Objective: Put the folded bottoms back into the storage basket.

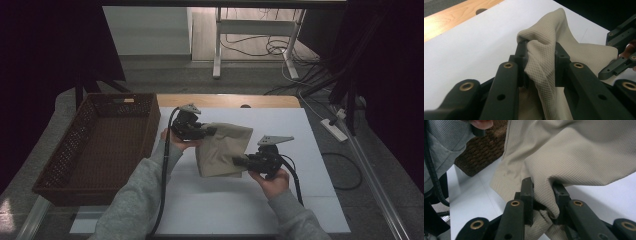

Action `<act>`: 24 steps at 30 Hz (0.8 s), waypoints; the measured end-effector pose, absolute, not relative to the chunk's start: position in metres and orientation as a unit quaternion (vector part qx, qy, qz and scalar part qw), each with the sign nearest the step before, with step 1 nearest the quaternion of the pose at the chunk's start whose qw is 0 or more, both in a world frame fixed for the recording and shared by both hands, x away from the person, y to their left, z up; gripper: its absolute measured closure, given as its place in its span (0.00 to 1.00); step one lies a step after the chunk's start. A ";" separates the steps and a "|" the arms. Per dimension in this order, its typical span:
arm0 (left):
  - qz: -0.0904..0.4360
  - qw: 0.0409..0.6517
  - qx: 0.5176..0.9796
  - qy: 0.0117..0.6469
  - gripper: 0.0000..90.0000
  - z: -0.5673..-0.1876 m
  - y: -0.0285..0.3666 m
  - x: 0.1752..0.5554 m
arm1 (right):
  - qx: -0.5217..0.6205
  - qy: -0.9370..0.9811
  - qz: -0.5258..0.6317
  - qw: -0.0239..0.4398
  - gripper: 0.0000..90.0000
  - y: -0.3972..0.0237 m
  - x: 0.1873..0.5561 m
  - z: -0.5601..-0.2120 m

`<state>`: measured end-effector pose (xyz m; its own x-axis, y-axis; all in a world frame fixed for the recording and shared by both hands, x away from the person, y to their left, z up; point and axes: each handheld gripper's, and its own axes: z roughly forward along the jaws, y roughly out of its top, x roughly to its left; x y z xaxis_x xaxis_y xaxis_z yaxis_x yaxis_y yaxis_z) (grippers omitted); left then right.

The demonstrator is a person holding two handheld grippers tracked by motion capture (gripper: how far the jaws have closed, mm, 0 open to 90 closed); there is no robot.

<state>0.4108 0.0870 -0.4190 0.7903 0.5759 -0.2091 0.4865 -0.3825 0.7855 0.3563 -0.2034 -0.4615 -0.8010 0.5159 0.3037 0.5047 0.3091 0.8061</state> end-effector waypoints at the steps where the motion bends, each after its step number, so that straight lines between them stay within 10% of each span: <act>1: 0.050 0.455 0.830 0.319 0.79 -0.417 0.088 0.411 | 0.314 0.808 0.498 0.006 0.83 -0.203 0.356 -0.460; 24: 0.066 0.468 0.822 0.318 0.79 -0.394 0.100 0.407 | 0.301 0.803 0.515 0.015 0.83 -0.195 0.359 -0.439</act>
<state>0.4075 0.0998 -0.3942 0.7884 0.5855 -0.1889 0.4616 -0.3599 0.8108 0.3591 -0.1954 -0.4387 -0.8188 0.4977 0.2862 0.4677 0.2892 0.8353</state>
